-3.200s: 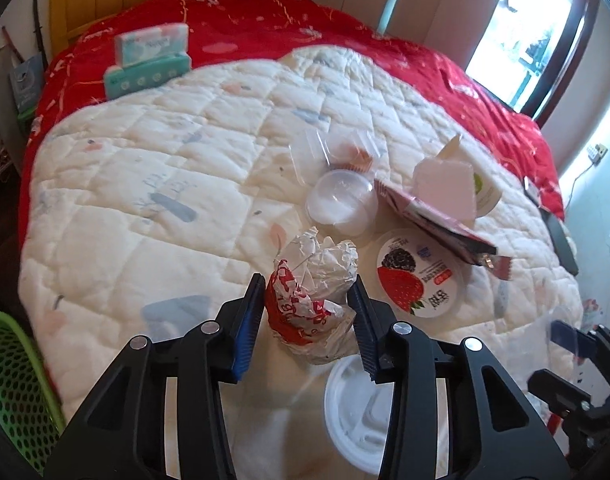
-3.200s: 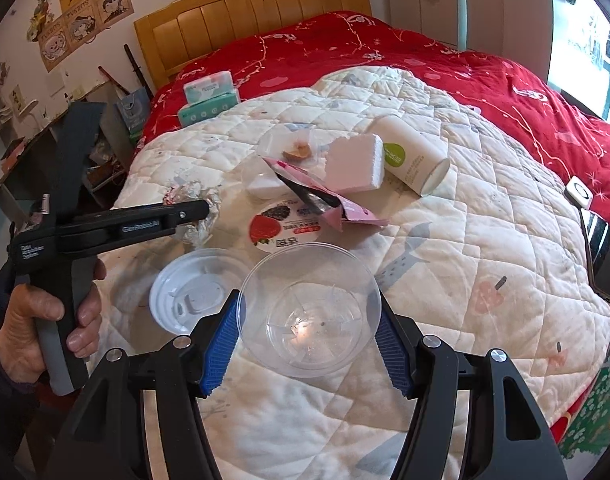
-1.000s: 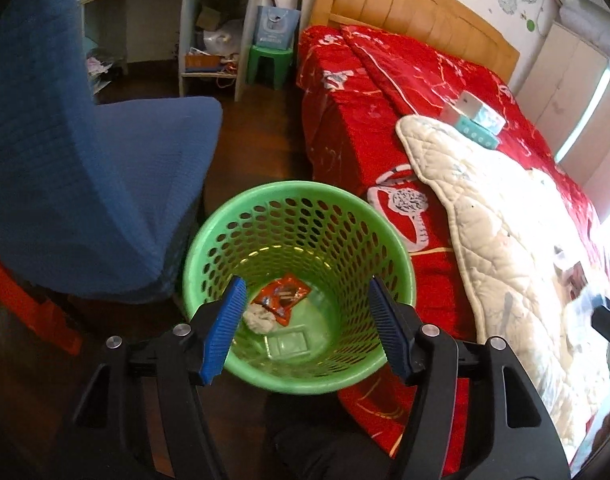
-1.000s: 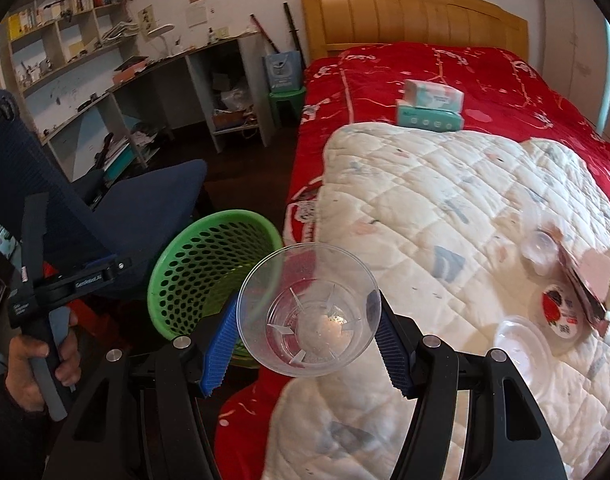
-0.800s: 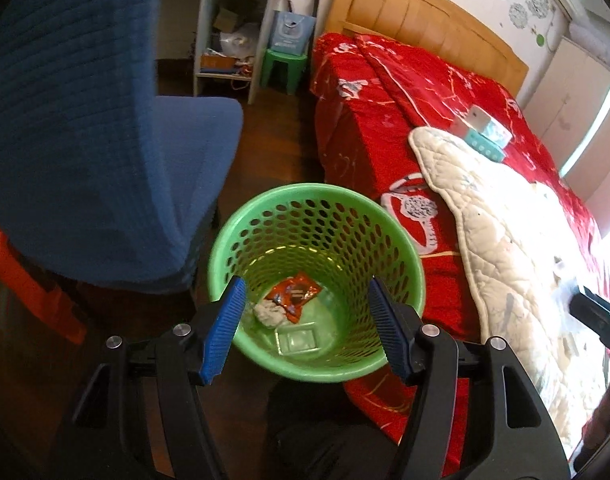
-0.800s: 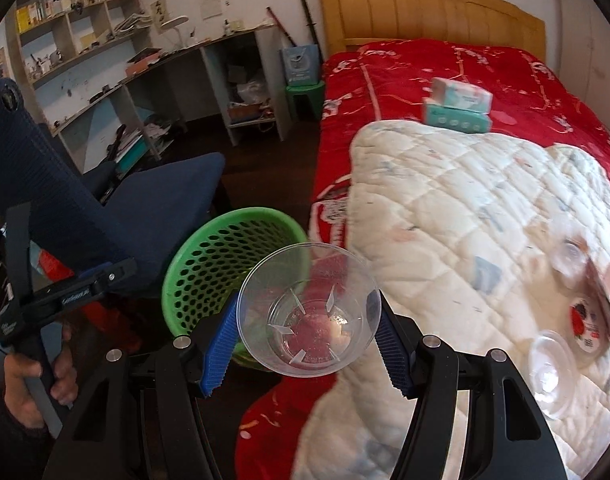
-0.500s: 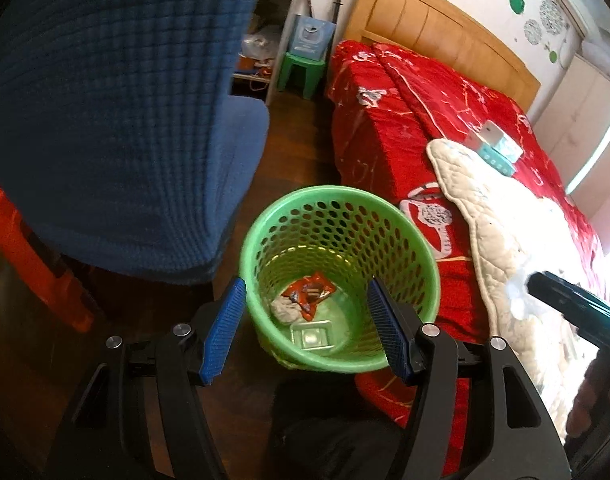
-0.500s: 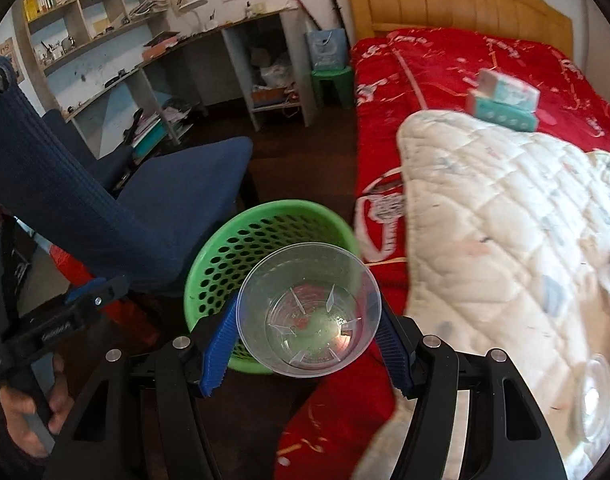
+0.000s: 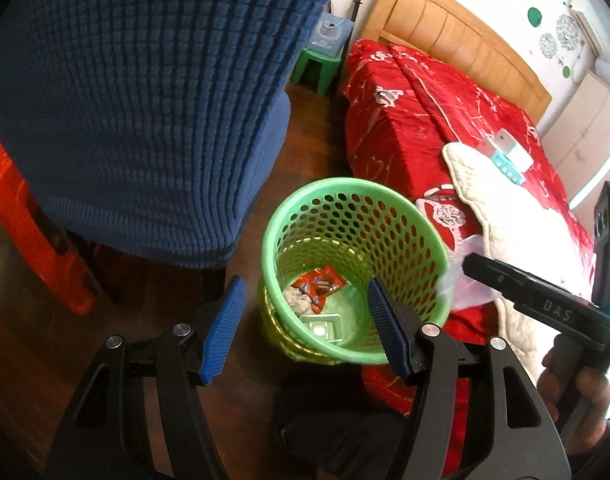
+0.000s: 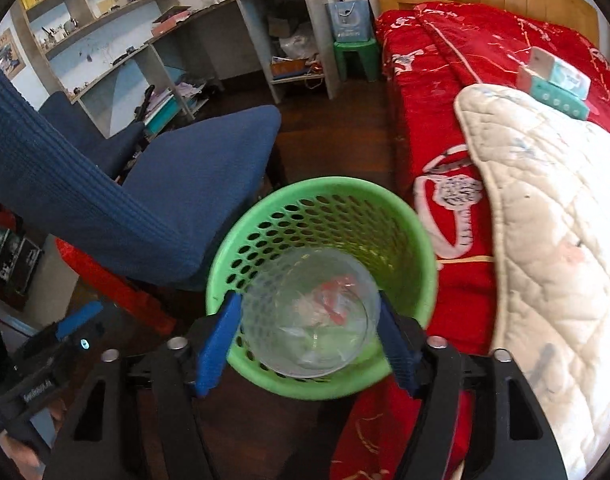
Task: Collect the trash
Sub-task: 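Open the left tool over the basket while the right tool releases the bowl into it, then move both tools back over the quilt toward the white plastic lid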
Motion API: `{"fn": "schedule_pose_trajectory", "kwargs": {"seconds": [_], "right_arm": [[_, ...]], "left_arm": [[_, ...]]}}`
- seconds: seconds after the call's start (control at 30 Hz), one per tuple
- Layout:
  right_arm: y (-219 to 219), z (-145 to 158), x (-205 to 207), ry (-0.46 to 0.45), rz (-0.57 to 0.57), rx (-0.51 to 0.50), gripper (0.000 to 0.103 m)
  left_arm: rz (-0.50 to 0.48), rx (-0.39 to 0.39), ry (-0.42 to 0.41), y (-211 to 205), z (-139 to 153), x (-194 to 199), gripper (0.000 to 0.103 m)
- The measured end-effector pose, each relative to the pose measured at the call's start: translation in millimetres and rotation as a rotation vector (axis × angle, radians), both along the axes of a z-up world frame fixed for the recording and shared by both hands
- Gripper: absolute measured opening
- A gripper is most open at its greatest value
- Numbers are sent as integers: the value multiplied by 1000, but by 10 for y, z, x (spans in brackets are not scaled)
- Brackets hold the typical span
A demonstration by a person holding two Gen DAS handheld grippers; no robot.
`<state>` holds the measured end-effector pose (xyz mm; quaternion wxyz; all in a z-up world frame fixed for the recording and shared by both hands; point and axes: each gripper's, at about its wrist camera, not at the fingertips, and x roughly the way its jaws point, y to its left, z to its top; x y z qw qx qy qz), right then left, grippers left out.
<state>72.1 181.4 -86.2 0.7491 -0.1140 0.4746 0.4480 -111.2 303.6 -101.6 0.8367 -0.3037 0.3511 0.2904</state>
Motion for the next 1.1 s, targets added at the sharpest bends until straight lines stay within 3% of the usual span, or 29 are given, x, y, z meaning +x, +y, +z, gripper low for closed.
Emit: {"fn": "schedule_pose_trajectory", "kwargs": {"seconds": [0.17, 0.47, 0.67, 1.1], "right_arm": [[4, 41, -54, 4, 12, 31, 73], [-458, 286, -90, -94, -7, 39, 79], [-974, 410, 21, -120, -85, 49, 81], [-2336, 578, 495, -165, -336, 28, 85]], "left_arm": [[3, -4, -4, -3, 7, -12, 63], [-23, 10, -13, -125, 110, 93, 63], [-64, 26, -8, -320, 197, 252, 68], [-214, 46, -4, -885, 330, 747, 69]]}}
